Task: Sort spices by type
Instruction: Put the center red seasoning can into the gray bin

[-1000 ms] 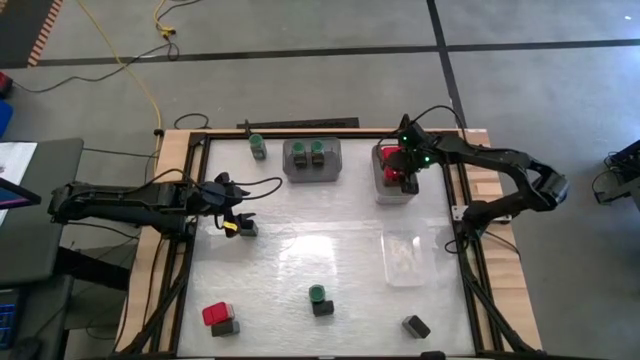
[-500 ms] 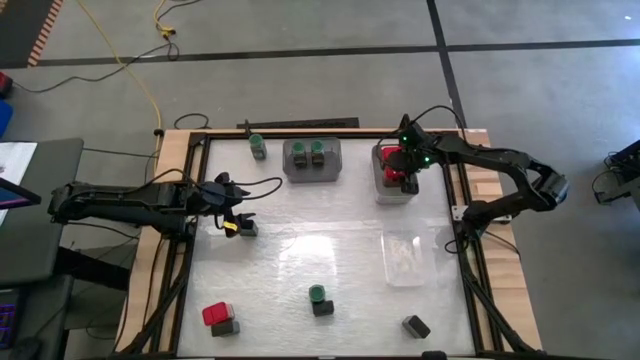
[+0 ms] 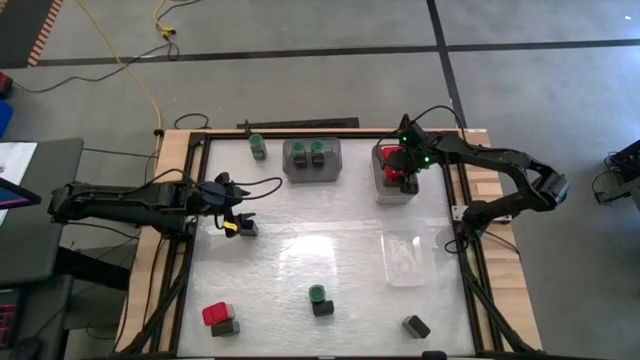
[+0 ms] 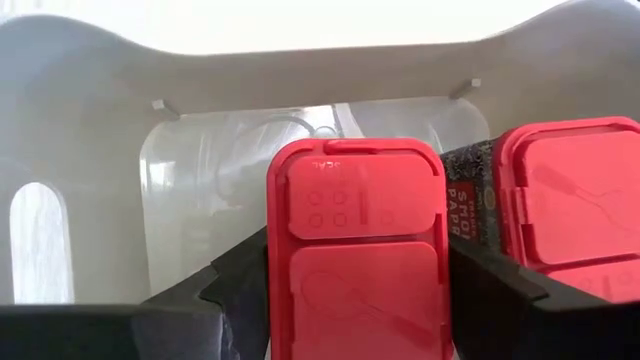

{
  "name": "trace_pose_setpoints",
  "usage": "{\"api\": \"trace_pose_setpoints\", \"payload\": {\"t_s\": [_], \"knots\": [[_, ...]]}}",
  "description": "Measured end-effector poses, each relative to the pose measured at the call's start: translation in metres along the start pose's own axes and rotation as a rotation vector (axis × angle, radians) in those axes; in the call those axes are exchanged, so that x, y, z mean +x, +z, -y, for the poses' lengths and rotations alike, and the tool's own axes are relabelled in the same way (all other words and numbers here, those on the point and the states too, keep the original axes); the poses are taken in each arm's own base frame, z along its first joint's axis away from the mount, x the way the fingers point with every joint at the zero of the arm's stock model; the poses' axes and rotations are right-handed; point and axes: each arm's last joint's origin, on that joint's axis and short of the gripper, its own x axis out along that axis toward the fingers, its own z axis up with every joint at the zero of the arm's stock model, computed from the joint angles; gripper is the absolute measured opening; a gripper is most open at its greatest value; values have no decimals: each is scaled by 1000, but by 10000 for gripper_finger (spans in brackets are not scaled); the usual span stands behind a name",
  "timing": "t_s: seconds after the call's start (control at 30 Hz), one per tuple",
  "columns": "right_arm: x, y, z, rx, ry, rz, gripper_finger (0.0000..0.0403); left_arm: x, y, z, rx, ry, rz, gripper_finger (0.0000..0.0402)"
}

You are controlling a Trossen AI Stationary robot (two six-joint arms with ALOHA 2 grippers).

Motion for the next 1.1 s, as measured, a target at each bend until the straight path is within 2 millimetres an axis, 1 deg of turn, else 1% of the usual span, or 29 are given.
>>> {"api": "trace_pose_setpoints", "payload": {"t_s": [0.53,1.1], "knots": [[0,0,0,-94,-4,-3,265,0,0,0,0,0,0,298],[0,0,1,-114,-21,-19,266,0,0,0,0,10,1,298]]}}
